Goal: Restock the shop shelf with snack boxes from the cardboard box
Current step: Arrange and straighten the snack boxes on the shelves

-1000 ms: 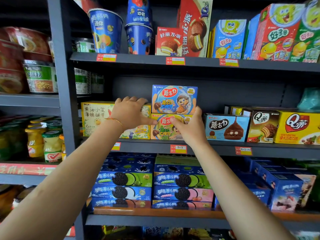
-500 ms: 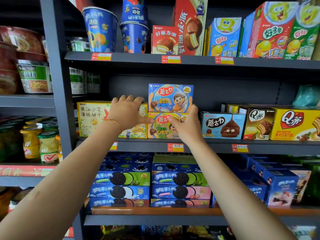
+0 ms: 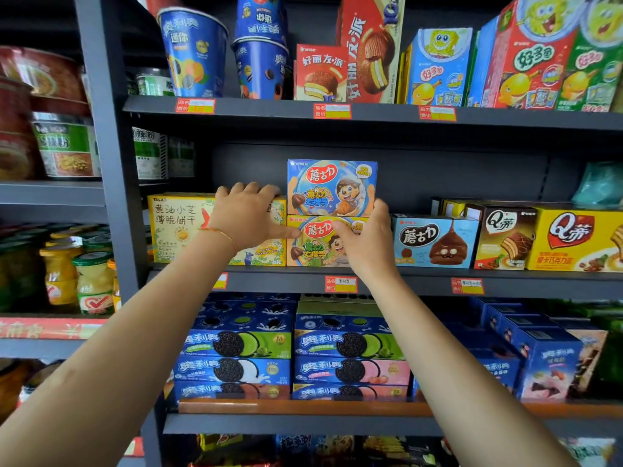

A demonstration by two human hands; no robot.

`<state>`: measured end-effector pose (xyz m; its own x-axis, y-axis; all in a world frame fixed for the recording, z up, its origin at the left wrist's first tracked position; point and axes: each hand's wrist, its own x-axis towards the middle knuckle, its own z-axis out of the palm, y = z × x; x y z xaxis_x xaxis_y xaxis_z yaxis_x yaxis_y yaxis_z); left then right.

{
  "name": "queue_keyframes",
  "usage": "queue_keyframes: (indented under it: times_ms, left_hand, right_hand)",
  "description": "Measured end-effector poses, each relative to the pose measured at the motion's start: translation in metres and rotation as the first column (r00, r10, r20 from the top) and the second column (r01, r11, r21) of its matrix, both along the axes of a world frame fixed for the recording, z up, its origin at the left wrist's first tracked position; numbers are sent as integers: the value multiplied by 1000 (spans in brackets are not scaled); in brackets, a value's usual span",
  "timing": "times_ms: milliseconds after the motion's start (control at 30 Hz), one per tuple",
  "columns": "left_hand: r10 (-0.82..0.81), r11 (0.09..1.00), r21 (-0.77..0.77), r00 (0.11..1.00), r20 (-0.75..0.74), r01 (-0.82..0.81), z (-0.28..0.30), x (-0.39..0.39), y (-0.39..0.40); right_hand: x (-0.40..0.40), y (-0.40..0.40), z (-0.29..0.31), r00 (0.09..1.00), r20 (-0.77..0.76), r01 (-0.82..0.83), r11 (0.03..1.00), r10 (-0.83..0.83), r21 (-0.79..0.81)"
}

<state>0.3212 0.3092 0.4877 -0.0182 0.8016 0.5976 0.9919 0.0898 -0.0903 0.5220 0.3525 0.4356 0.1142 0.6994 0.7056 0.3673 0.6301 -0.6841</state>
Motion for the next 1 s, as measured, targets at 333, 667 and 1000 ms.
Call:
queue_keyframes:
  times_ms: [333,667,1000]
  left_hand:
    - [-101,994,46,994,50,99,-4,10,-7]
    - [-112,990,85,994,14,110,-7,5,-2]
    - [-75,990,116,997,-21,77,-13,6,2]
  right_hand:
    - [3,3,-1,1000,14,-7,1000,7,-18]
    - [9,7,-6,984,-112,-156,975,139,-161]
    - [14,24,-2,945,-151,-322,900,289,-294]
